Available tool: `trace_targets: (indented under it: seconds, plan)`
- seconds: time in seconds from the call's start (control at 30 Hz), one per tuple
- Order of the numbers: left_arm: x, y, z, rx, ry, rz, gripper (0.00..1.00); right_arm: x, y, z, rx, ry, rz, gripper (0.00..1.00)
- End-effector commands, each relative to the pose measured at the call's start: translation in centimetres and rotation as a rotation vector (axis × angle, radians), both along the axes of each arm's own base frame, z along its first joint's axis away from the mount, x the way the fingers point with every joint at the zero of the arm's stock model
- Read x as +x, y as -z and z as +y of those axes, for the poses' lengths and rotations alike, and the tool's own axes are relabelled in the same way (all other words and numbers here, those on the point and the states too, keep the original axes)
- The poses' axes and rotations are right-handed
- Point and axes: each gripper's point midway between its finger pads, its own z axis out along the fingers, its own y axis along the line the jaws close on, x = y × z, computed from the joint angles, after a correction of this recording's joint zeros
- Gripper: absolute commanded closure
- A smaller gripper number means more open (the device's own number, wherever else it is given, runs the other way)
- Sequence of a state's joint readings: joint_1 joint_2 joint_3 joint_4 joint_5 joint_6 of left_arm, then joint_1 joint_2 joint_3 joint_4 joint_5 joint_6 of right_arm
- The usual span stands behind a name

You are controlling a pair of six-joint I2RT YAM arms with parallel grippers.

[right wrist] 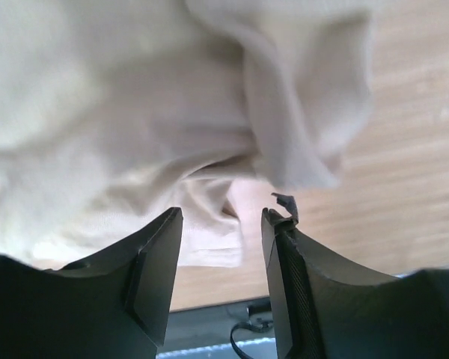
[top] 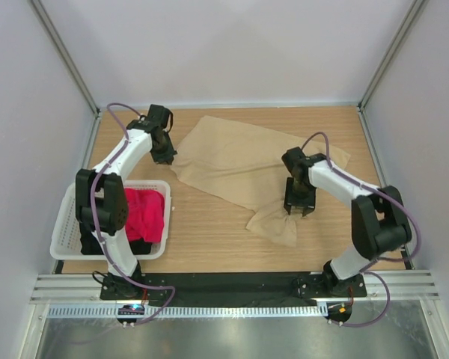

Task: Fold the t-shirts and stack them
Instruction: Flatten the tshirt out

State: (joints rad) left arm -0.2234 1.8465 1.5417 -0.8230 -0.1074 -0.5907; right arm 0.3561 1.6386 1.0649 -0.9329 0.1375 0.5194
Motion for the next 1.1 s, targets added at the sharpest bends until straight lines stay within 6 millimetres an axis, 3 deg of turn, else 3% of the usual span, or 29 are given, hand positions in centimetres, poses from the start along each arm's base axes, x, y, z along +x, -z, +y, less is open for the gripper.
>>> trace_targets:
  seconds: [0.0,0.07,0.1,0.23,0.3,0.53,0.7,0.83,1.07]
  plan:
    - [0.3,-1.3,-0.4,-0.017,0.028,-0.048,1.0,-2.0,-1.4,0.0,0.048,0.032,-0.058,0.5]
    - [0.0,-1.0,-0.5,-0.029,0.03,-0.039,1.0,-2.9,-0.6,-0.4,0.044,0.038,-0.051,0.54]
    - [-0.1,-0.9,-0.7,-0.035,0.034,-0.038,1.0,-3.1,-0.5,-0.3,0.053,0.039,-0.047,0.61]
    - [-0.2,-0.9,-0.9,-0.046,0.038,-0.036,1.0,-4.2,0.0,0.9,0.134,0.06,-0.029,0.72]
    - [-0.2,-1.1,-1.0,-0.052,0.041,-0.038,1.0,-5.9,0.7,1.9,0.2,0.068,0.038,0.73]
    - [-0.2,-1.0,-1.1,-0.059,0.043,-0.035,1.0,-10.4,0.2,4.3,0.216,-0.001,0.087,0.61]
    - [-0.1,-0.8,-1.2,-0.063,0.041,-0.029,1.0,-11.6,0.0,3.6,0.166,-0.005,0.073,0.56]
    - [-0.3,-0.5,-1.3,-0.066,0.044,-0.019,1.0,-13.0,1.2,3.1,0.158,0.013,0.106,0.55]
    - [-0.4,-0.4,-1.2,-0.064,0.046,-0.012,1.0,-13.6,3.1,3.6,0.175,0.001,0.135,0.55]
